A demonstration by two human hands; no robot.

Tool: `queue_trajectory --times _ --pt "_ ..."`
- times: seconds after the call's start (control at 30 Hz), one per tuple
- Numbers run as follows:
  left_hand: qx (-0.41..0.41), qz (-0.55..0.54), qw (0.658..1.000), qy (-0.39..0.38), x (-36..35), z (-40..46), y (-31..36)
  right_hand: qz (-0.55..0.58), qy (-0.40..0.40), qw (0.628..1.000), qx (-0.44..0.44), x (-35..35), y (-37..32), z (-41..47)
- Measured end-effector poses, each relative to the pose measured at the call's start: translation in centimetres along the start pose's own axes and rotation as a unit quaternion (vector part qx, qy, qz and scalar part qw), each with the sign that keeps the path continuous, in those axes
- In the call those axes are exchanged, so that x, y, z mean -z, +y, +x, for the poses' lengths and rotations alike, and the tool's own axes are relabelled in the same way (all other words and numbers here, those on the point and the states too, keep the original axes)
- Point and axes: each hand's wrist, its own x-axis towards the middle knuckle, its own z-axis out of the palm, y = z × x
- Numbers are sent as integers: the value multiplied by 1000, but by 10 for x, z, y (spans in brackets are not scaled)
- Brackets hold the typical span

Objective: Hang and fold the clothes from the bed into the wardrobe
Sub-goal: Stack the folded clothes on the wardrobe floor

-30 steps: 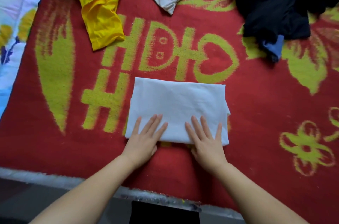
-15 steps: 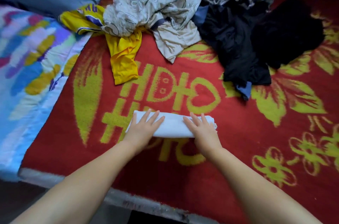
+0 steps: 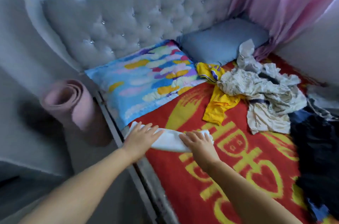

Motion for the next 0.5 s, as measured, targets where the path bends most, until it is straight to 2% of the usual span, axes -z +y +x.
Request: queue_trajectory --times 0.13,0.23,0.33,0.43,0.5 --pt "145 -50 988 -30 2 -101 -50 -54 17 991 121 29 -92 51" --pt "277 -80 954 -76 -16 -187 -79 -86 27 976 196 42 -179 75" --pt "328 -59 940 -74 -22 -270 -100 -103 31 962 252 44 -262 84" --pt "348 -23 937 -21 -18 -359 -116 -106 28 948 300 34 -354 84" --pt "372 -7 928 -22 -18 -424 -125 -104 34 937 332 23 -418 82"
